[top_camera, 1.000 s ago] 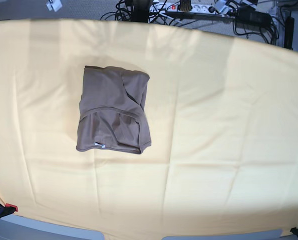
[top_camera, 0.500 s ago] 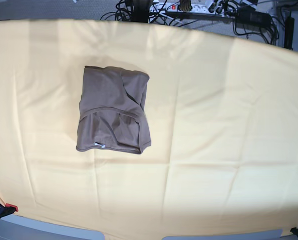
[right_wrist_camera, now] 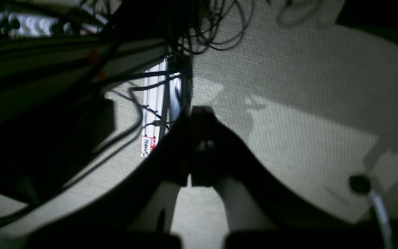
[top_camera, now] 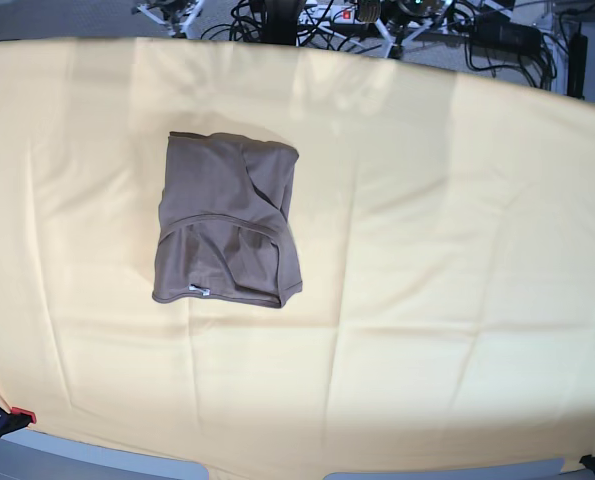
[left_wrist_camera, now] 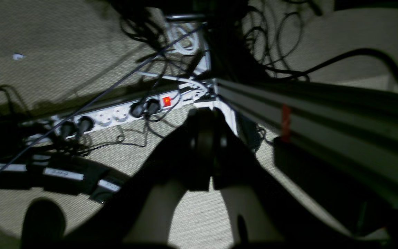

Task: Fold the T-shirt properly

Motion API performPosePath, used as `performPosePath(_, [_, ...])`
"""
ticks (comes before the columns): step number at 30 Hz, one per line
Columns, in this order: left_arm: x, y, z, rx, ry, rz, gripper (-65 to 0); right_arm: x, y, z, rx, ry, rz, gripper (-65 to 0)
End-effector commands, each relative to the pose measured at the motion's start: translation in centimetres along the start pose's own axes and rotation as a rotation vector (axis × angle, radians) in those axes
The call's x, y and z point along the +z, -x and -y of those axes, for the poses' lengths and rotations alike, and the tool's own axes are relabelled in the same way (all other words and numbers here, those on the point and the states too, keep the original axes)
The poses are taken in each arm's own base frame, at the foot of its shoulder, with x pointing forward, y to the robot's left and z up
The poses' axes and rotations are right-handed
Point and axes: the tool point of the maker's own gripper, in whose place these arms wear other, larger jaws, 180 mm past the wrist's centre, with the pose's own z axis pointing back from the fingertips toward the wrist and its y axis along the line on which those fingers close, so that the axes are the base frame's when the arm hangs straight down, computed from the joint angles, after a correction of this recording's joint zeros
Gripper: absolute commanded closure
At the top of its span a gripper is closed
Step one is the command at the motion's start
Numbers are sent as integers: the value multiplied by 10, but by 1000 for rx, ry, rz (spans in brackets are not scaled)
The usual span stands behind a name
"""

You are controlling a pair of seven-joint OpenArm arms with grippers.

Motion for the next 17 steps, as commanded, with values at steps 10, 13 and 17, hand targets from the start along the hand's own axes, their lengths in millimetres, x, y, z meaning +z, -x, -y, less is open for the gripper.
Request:
performPosePath(10, [-5, -4, 18, -40, 44, 4, 0, -2, -4, -16, 8, -14, 16, 0])
performPosePath(13, [-6, -4, 25, -64, 63, -2, 0, -2, -3, -15, 8, -11, 15, 0])
performPosePath(17, [-6, -2, 27, -65, 73, -12, 0, -2, 3, -15, 7, -10, -15, 0])
